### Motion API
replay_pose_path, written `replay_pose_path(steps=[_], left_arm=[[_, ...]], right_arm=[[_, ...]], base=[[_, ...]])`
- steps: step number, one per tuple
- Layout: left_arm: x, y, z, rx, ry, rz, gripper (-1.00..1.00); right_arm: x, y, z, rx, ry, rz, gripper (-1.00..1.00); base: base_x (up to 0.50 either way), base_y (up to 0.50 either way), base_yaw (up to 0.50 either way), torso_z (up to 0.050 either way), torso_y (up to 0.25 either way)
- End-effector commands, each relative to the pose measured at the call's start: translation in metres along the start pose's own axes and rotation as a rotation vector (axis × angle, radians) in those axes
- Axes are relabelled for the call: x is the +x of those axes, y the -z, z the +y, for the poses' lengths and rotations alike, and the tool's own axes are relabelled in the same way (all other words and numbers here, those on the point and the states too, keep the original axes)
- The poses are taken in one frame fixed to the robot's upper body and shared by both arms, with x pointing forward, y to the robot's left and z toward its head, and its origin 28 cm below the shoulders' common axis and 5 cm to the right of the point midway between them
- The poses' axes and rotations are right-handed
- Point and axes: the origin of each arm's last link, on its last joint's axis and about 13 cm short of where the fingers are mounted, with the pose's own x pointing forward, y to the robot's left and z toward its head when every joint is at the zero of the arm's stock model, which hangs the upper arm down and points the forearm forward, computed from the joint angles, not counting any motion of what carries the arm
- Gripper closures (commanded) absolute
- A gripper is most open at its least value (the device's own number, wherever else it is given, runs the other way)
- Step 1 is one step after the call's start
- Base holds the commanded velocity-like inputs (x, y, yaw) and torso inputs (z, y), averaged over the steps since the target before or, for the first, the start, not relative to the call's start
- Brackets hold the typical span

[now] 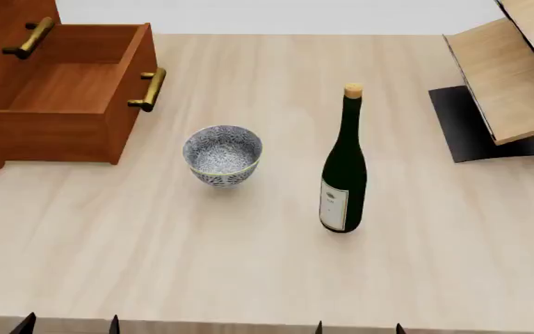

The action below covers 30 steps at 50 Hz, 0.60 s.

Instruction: Put the wine bottle in the bottom drawer of the cabinet.

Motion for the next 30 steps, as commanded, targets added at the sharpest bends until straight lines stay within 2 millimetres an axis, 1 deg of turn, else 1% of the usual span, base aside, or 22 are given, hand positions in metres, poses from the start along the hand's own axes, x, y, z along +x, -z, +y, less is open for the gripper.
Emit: replay_pose_path(steps=[1,5,10,30], left_arm=[[0.0000,0.0000,0.0001,0.000,0.000,0.000,-1.00],[0.0000,0.0003,0.0011,-0.022,0.008,-0.006,-1.00],[-0.0011,0.0001,-0.0009,0.005,0.013,-0.017,-1.00],[0.0001,0.0007,-0.0005,-0.001,0.016,-0.004,-1.00]], right_arm=[[0.0000,0.0000,0.0003,0.000,0.000,0.000,-1.00],[0.0009,0.0004,0.0003,-0.007,0.004,0.005,-1.00],[0.0012,0.0009,0.0003,-0.027,0.009,0.006,-1.00],[0.0002,-0.0005,-0.0001,-0.025,0.020,-0.014,-1.00]], base=[[0.00,0.00,0.00,0.000,0.000],[0.00,0.00,0.00,0.000,0.000],[0.00,0.00,0.00,0.050,0.000],[0.00,0.00,0.00,0.050,0.000]])
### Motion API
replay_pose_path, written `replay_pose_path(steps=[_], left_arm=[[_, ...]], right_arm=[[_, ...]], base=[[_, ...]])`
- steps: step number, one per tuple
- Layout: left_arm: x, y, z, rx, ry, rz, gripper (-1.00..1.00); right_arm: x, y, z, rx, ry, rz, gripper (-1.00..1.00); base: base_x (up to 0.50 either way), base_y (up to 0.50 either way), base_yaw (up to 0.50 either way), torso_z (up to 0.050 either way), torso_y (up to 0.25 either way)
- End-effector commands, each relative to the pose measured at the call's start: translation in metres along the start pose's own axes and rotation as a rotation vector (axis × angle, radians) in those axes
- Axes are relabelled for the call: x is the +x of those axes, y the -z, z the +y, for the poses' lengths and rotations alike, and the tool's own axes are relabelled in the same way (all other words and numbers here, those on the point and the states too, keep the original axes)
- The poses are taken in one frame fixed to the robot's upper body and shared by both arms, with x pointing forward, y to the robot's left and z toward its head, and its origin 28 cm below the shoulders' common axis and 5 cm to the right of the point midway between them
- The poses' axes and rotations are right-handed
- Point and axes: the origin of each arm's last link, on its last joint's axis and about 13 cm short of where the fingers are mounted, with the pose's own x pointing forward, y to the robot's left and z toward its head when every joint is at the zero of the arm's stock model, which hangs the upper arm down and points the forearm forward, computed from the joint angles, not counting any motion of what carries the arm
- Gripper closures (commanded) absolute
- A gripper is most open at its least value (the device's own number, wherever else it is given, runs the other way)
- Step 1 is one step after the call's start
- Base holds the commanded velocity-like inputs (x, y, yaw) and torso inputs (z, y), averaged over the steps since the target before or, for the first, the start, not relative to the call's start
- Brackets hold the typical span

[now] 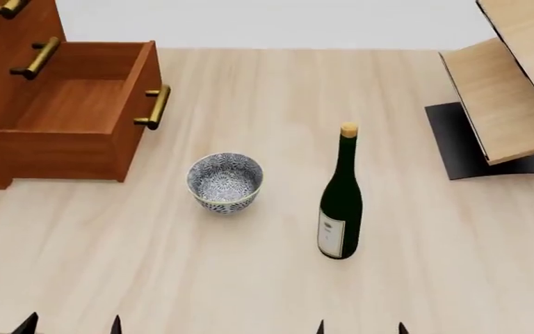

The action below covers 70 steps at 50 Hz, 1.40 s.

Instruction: Put the wine bottle in the bottom drawer of the cabinet.

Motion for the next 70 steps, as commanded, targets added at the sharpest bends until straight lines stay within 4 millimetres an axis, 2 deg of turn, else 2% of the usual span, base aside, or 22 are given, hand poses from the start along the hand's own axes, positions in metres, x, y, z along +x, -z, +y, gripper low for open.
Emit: replay_pose_path(steps=[1,22,70], left_arm=[[0.0001,0.0001,-0.0005,0.007,0.007,0.003,-1.00],[0.0007,0.0007,0.0004,-0.004,0.008,0.001,-1.00],[0.0007,0.0015,-0.0007,0.015,-0.005,-0.010,-1.00]], right_arm=[[0.0000,0.0000,-0.0004,0.001,0.006,-0.006,-1.00],[-0.0012,-0.0010,0.0014,-0.019,-0.007,-0.010,-1.00],[-0.0017,-0.0012,0.0014,-0.035,-0.011,-0.024,-1.00]], base=[[0.00,0.00,0.00,0.050,0.000],[0.00,0.00,0.00,0.050,0.000],[0.00,0.25,0.00,0.000,0.000]])
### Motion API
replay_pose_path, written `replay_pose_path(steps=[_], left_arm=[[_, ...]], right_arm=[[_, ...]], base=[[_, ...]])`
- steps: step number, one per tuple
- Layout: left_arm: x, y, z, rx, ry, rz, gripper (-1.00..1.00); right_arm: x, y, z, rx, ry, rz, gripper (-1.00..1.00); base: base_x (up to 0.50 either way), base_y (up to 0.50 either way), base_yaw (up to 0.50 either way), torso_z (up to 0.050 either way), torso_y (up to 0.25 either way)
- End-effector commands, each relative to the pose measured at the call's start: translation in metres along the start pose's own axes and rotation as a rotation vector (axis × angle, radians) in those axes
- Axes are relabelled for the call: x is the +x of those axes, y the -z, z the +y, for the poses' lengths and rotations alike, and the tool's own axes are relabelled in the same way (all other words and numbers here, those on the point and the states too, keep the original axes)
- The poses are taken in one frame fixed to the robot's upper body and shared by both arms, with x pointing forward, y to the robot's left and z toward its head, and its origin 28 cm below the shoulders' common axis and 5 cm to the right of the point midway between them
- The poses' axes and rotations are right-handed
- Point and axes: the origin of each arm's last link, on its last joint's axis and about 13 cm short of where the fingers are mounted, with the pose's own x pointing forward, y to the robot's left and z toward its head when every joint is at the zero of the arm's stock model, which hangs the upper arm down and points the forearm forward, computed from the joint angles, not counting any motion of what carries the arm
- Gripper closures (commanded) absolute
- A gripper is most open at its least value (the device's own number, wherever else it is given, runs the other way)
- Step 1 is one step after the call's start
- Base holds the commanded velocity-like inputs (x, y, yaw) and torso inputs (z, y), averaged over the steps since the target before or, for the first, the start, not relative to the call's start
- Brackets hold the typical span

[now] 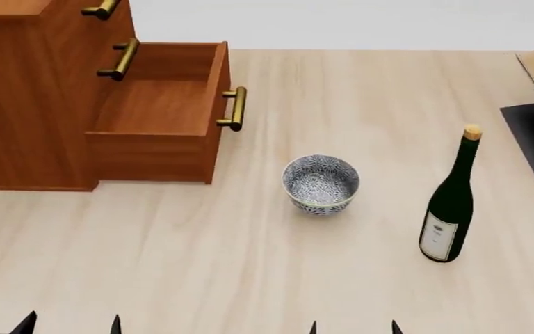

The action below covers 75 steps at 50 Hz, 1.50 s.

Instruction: Put the wine bottle in the bottom drawer of the cabinet.

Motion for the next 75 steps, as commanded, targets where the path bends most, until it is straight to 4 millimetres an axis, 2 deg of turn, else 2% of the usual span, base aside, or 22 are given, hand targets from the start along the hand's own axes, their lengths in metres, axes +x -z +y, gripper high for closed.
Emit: replay_pose_path(steps=[1,7,10,13,15,17,21,24,28,30,31,33,42,50,58,70,75], left_arm=[[0.001,0.001,0.000,-0.008,-0.002,0.015,-1.00],[0.000,0.000,0.000,-0.011,0.006,0.016,-1.00],[0.000,-0.001,0.005,-0.076,-0.014,0.026,-1.00],[0.001,-0.001,0.005,-0.032,-0.022,0.043,-1.00],[0.002,-0.001,0.008,-0.044,-0.053,0.085,-1.00],[0.002,-0.009,0.012,-0.031,-0.069,0.087,-1.00],[0.000,-0.028,0.016,0.007,-0.091,0.086,-1.00],[0.003,-0.045,0.017,0.025,-0.070,0.096,-1.00],[-0.002,-0.073,0.017,0.031,-0.053,0.058,-1.00],[-0.003,-0.077,0.017,0.041,-0.053,0.049,-1.00],[-0.006,-0.086,0.017,0.044,-0.061,0.026,-1.00],[-0.010,-0.092,0.015,0.086,-0.076,-0.001,-1.00],[-0.020,-0.114,0.012,0.042,-0.044,-0.029,-1.00],[-0.034,-0.144,0.015,0.043,-0.052,-0.089,-1.00],[-0.041,-0.156,0.015,-0.007,-0.034,-0.103,-1.00],[-0.048,-0.172,0.014,0.024,-0.037,-0.113,-1.00],[-0.050,-0.173,0.013,0.046,-0.011,-0.131,-1.00]], right_arm=[[0.000,-0.001,-0.001,0.009,0.010,-0.010,-1.00],[0.000,-0.002,-0.001,0.025,-0.004,-0.025,-1.00],[0.000,-0.002,-0.001,0.033,-0.001,-0.017,-1.00],[0.000,-0.003,-0.002,0.035,-0.005,-0.017,-1.00],[0.001,-0.008,-0.002,-0.046,-0.009,-0.022,-1.00],[0.001,-0.017,-0.004,0.018,-0.011,-0.033,-1.00],[0.001,-0.032,-0.006,-0.001,-0.014,-0.038,-1.00],[0.002,-0.046,-0.009,0.056,-0.020,-0.037,-1.00],[0.000,-0.065,-0.011,0.038,-0.026,-0.048,-1.00],[-0.001,-0.074,-0.012,0.033,-0.028,-0.060,-1.00],[-0.002,-0.077,-0.012,0.032,-0.029,-0.063,-1.00],[-0.003,-0.083,-0.013,0.034,-0.031,-0.076,-1.00],[-0.008,-0.107,-0.012,0.050,-0.048,-0.108,-1.00],[-0.019,-0.133,-0.015,0.003,-0.042,-0.172,-1.00],[-0.025,-0.147,-0.014,-0.018,-0.043,-0.211,-1.00],[-0.030,-0.159,-0.012,-0.029,-0.045,-0.252,-1.00],[-0.029,-0.156,-0.013,-0.045,-0.034,-0.249,-1.00]], base=[[0.00,0.26,0.00,0.000,0.000],[0.00,0.03,0.00,0.000,0.000],[0.00,0.00,0.00,0.000,0.000],[0.00,0.00,0.00,0.000,0.000],[0.00,0.00,0.00,0.000,0.000],[0.00,0.00,0.00,0.000,0.000],[0.00,0.00,0.00,0.000,0.000],[0.00,0.00,0.00,0.000,0.000],[0.00,0.00,0.00,0.000,0.000],[0.00,0.00,0.00,0.000,0.000],[0.00,0.00,0.00,0.000,0.000],[0.00,0.00,0.00,0.000,0.000],[0.00,0.00,0.00,0.000,0.000],[0.00,0.00,0.00,0.000,0.000],[0.00,0.00,0.00,0.000,0.000],[0.00,0.00,0.00,0.000,0.000],[0.00,0.00,0.00,0.000,0.000]])
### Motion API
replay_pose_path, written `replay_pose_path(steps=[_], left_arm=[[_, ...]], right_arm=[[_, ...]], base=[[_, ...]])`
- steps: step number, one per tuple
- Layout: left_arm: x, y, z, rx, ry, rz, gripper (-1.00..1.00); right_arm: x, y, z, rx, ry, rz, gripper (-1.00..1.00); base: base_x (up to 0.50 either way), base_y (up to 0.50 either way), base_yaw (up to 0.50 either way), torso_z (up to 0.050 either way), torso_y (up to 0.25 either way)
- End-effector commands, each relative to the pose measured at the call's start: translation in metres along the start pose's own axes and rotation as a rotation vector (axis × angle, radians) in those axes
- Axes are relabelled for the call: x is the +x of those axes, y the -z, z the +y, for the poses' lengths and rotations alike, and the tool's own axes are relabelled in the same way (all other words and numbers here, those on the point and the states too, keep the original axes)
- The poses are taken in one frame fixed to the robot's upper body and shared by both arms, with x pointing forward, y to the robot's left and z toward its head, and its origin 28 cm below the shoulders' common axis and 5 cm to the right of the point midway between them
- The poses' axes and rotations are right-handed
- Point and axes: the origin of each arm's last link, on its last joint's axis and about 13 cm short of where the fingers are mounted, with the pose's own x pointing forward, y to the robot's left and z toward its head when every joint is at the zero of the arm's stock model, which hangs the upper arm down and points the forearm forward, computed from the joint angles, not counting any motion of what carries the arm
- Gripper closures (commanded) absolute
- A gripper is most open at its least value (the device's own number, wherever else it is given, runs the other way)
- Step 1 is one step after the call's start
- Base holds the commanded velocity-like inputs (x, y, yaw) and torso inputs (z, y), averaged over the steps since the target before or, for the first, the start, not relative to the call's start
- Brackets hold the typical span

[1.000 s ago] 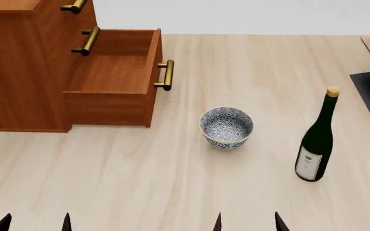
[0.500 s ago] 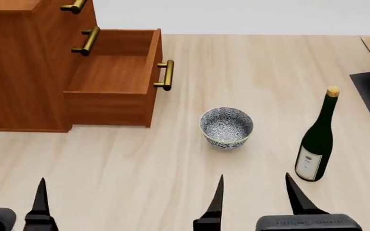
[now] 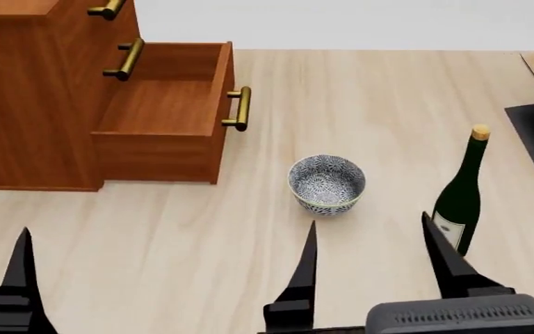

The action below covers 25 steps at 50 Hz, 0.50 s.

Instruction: Put the wine bottle in the bottom drawer of the cabinet.

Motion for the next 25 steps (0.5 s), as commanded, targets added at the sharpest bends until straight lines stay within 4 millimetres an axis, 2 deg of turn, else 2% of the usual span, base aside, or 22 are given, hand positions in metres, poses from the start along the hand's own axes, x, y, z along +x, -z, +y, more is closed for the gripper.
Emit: replay_pose_path(steps=[1,9,14,18,25], left_arm=[[-0.007,-0.013,-0.001,0.018,0.028,-0.021,-1.00],[-0.008,-0.016,-0.002,-0.005,0.034,-0.015,-1.00],[-0.004,-0.010,0.000,-0.006,0.005,-0.017,-1.00],[-0.004,-0.004,0.001,-0.021,0.011,0.000,-1.00],[-0.007,-0.012,-0.001,-0.013,0.019,-0.016,-1.00]], right_arm=[[-0.003,-0.007,0.000,-0.023,0.006,-0.028,-1.00],[-0.003,-0.011,0.001,-0.022,0.000,-0.041,-1.00],[-0.003,-0.011,0.002,-0.023,-0.003,-0.043,-1.00],[-0.004,-0.007,0.003,-0.022,-0.013,-0.033,-1.00],[-0.004,-0.009,0.003,-0.024,-0.019,-0.041,-1.00]], base=[[0.00,0.00,0.00,0.000,0.000],[0.00,0.00,0.00,0.000,0.000],[0.00,0.00,0.00,0.000,0.000],[0.19,0.00,0.00,0.000,0.000],[0.26,0.00,0.00,0.000,0.000]])
